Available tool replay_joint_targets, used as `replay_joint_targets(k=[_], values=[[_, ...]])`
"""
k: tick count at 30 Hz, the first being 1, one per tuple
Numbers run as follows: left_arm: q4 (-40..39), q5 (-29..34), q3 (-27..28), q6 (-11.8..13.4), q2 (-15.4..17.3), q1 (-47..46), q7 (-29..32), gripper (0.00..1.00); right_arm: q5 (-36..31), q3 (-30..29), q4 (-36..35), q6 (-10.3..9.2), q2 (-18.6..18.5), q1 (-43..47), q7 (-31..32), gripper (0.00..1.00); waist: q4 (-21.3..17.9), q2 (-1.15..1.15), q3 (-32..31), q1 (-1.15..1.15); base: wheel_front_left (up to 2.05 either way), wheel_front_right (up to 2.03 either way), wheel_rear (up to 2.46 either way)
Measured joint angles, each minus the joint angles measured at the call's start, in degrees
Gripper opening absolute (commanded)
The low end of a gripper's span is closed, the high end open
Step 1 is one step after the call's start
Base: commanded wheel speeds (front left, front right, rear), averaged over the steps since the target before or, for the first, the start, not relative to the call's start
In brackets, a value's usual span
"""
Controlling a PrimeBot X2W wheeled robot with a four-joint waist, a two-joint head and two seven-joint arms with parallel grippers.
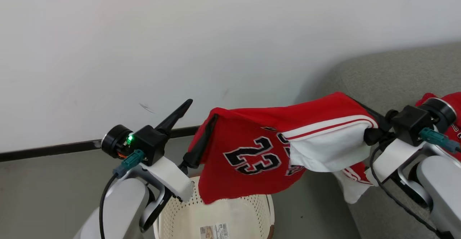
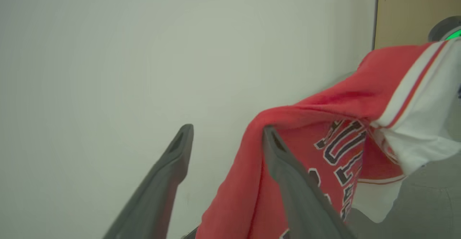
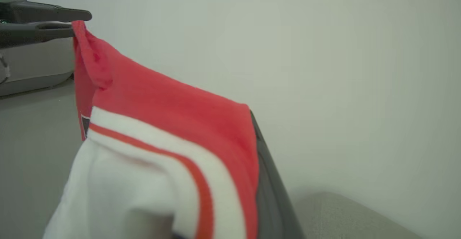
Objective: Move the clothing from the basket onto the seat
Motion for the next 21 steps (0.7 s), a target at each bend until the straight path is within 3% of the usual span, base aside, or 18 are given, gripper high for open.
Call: replay_joint_targets(k=[9, 21], values=[[0.1, -0.8, -1.8, -1.0, 0.3, 3.9, -0.7, 1.00, -0.9, -5.4, -0.8, 0.00, -2.3, 2.0, 0.0, 0.00, -2.1, 0.00, -0.6, 0.00, 0.00, 0.00, 0.00], [-3.1, -1.6, -6.4, -2.0, -2.2, 6.1, -1.8, 1.00, -1.1, -14.0, -1.5, 0.00, -5.0, 8.1, 0.0, 0.00, -5.2, 0.00, -1.3, 0.00, 0.00, 0.00, 0.00]])
